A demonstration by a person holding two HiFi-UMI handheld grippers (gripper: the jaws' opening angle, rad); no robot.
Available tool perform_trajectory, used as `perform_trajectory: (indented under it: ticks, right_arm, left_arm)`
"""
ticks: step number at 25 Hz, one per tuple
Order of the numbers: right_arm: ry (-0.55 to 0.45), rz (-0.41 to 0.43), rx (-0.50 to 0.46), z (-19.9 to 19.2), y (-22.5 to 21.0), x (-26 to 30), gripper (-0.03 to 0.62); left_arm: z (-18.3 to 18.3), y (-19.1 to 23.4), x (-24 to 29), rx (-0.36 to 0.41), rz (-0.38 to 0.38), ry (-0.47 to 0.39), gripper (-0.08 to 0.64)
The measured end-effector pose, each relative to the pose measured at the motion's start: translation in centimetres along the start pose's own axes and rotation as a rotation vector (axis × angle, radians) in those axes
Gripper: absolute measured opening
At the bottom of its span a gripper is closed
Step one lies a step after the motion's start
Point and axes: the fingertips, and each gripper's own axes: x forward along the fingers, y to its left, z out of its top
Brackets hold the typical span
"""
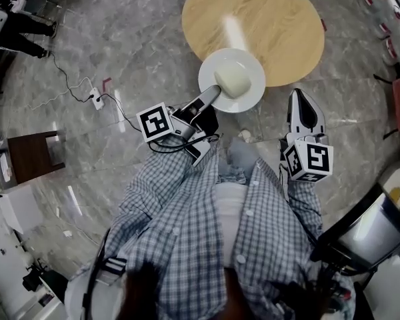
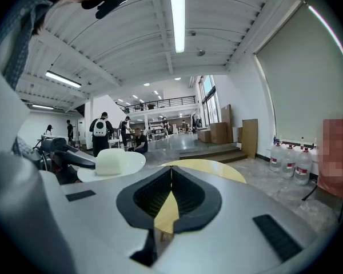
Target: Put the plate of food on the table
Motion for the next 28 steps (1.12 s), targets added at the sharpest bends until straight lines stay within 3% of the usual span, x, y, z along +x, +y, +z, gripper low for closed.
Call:
perform_trajectory:
  ticks: [11, 28]
  right_arm:
    - [-0.017, 0.050, -0.044, 1.1, -3.2, 2.2, 0.008]
    - [-0.007, 0.059, 0.019, 0.1, -3.5, 2.1, 0.008]
  left_arm:
    - [0.2, 0.1, 3.7, -0.009, -0.004, -0.054, 0.026]
    - [-0.1, -0.1, 4.3, -0.004, 0.002, -0.040, 0.026]
